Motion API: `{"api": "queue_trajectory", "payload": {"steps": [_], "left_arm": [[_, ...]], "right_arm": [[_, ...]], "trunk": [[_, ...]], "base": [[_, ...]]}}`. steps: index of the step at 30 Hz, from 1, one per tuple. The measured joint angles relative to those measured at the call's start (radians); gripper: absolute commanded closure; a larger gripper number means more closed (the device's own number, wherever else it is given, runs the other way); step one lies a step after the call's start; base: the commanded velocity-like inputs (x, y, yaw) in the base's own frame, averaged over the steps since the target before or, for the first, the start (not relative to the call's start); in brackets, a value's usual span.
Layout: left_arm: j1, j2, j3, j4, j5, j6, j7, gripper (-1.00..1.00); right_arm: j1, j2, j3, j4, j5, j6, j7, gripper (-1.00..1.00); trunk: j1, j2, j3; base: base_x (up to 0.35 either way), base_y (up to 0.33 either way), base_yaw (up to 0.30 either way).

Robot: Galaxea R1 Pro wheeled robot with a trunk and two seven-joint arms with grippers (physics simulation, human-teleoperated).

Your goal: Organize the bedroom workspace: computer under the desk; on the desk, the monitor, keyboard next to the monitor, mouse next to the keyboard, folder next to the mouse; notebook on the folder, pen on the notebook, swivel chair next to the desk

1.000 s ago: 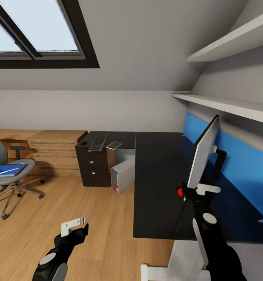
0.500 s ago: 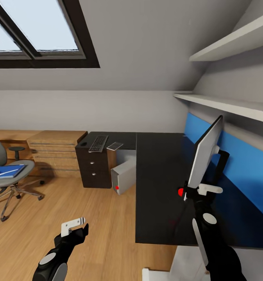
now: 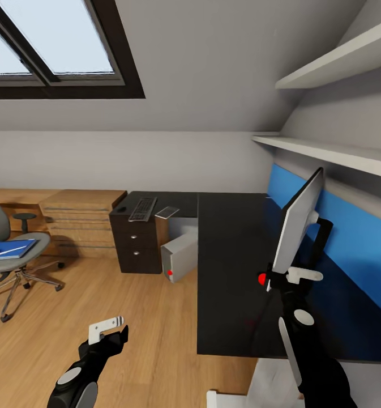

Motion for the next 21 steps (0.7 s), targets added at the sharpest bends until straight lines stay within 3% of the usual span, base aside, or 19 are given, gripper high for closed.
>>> {"api": "queue_trajectory", "payload": {"steps": [8,15,21], "left_arm": [[0.000,0.000,0.000,0.000,0.000,0.000,0.000,-1.00],[0.000,0.000,0.000,0.000,0.000,0.000,0.000,-1.00],[0.000,0.000,0.000,0.000,0.000,0.000,0.000,-1.00]], "right_arm": [[0.000,0.000,0.000,0.000,0.000,0.000,0.000,-1.00],[0.000,0.000,0.000,0.000,0.000,0.000,0.000,-1.00],[0.000,-0.001,-0.001,0.000,0.001,0.001,-0.001,-1.00]], "trunk": [[0.000,0.000,0.000],[0.000,0.000,0.000],[0.000,0.000,0.000]], "base": [[0.000,0.189,0.000],[0.022,0.027,0.000],[0.190,0.002,0.000]]}}
